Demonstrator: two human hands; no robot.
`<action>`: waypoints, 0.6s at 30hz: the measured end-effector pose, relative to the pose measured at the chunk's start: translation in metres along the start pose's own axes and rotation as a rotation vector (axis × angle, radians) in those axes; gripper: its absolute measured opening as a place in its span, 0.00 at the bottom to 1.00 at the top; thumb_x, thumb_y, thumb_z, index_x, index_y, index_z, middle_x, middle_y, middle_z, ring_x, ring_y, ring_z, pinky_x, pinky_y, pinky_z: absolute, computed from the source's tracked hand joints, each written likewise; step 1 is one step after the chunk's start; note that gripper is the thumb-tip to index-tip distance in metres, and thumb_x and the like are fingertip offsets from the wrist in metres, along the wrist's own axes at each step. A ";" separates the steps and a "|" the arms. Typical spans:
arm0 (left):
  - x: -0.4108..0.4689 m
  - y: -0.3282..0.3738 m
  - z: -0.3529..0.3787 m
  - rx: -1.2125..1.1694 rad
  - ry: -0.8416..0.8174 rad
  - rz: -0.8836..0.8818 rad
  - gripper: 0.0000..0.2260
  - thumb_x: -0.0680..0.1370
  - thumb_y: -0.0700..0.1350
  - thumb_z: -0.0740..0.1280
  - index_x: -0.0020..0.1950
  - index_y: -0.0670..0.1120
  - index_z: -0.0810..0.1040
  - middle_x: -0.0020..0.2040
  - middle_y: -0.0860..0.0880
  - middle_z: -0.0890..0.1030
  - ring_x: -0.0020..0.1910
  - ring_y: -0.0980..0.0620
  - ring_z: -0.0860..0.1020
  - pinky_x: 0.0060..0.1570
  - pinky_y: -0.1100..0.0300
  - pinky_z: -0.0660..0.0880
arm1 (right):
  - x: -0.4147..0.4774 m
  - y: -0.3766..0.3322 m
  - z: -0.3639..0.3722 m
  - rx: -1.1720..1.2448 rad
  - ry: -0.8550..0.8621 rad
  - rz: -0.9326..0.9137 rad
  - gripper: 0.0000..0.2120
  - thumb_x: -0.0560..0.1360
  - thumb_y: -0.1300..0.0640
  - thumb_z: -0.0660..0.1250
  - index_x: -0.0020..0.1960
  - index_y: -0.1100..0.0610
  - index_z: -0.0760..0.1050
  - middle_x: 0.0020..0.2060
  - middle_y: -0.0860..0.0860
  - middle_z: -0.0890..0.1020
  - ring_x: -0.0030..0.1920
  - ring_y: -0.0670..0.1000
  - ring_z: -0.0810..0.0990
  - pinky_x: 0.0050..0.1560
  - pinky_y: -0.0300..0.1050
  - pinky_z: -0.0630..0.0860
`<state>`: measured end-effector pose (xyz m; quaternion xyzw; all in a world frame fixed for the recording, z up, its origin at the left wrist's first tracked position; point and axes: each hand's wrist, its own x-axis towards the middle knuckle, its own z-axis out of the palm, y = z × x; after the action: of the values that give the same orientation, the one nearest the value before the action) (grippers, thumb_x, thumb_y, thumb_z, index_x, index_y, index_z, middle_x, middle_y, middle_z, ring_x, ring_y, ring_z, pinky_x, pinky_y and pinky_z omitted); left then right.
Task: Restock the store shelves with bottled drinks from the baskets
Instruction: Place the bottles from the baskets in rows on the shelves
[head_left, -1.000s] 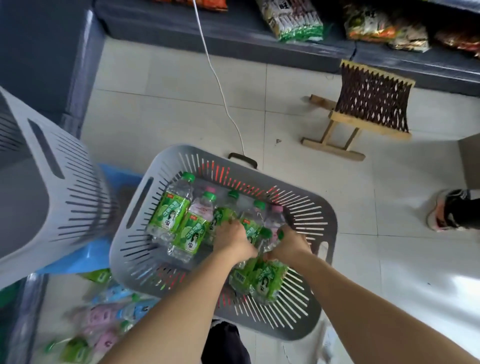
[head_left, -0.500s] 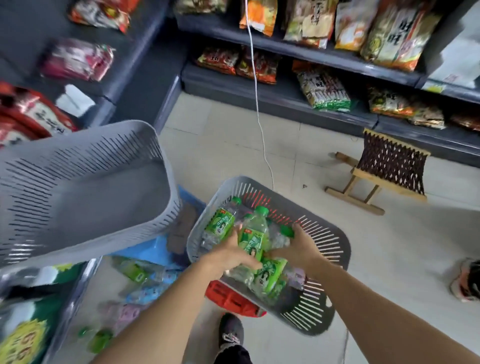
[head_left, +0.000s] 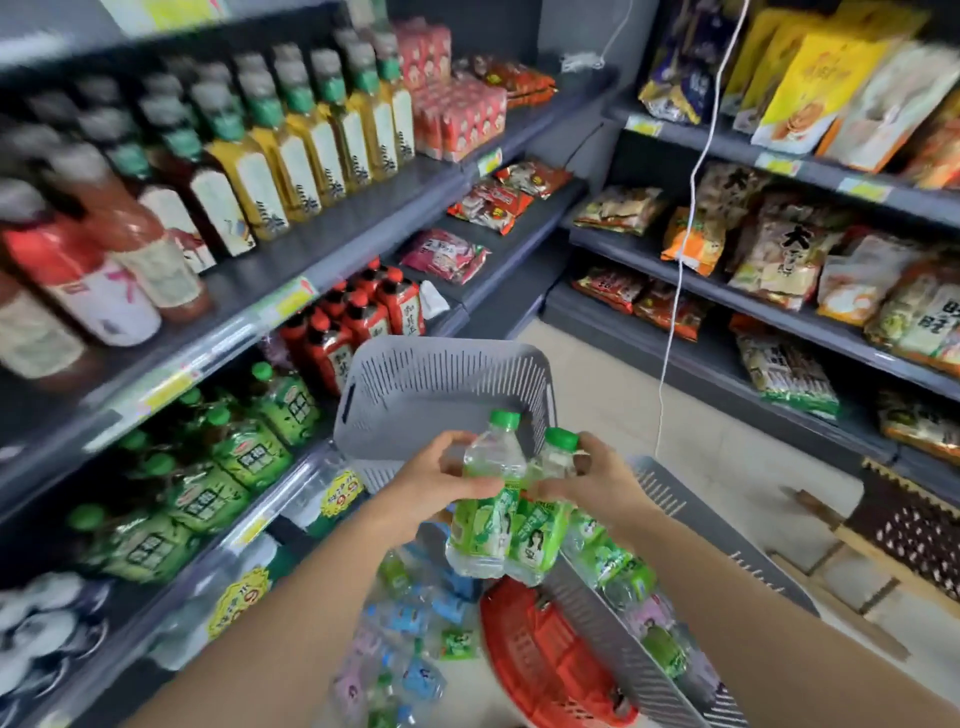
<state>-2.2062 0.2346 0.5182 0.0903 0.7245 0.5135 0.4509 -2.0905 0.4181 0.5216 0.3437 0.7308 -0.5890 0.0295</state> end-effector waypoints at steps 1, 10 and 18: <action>-0.016 0.000 -0.018 -0.007 0.031 0.010 0.24 0.64 0.45 0.80 0.53 0.61 0.74 0.50 0.43 0.81 0.51 0.42 0.81 0.48 0.43 0.77 | -0.006 -0.014 0.014 -0.011 -0.025 -0.035 0.30 0.65 0.64 0.79 0.59 0.52 0.67 0.46 0.43 0.75 0.47 0.43 0.77 0.46 0.35 0.74; -0.146 -0.010 -0.153 -0.106 0.368 0.178 0.25 0.65 0.40 0.80 0.56 0.56 0.75 0.51 0.45 0.82 0.45 0.46 0.83 0.46 0.48 0.80 | -0.033 -0.133 0.151 -0.173 -0.239 -0.290 0.36 0.53 0.53 0.84 0.59 0.55 0.75 0.48 0.52 0.80 0.50 0.53 0.79 0.49 0.47 0.77; -0.224 -0.030 -0.231 -0.234 0.661 0.302 0.21 0.69 0.35 0.75 0.56 0.53 0.76 0.50 0.48 0.83 0.49 0.49 0.81 0.48 0.57 0.77 | -0.047 -0.220 0.250 -0.269 -0.484 -0.536 0.27 0.58 0.57 0.83 0.55 0.52 0.78 0.51 0.48 0.80 0.52 0.47 0.77 0.41 0.30 0.71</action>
<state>-2.2393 -0.0656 0.6341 -0.0265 0.7459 0.6548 0.1192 -2.2628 0.1604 0.6514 -0.0153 0.8373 -0.5390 0.0911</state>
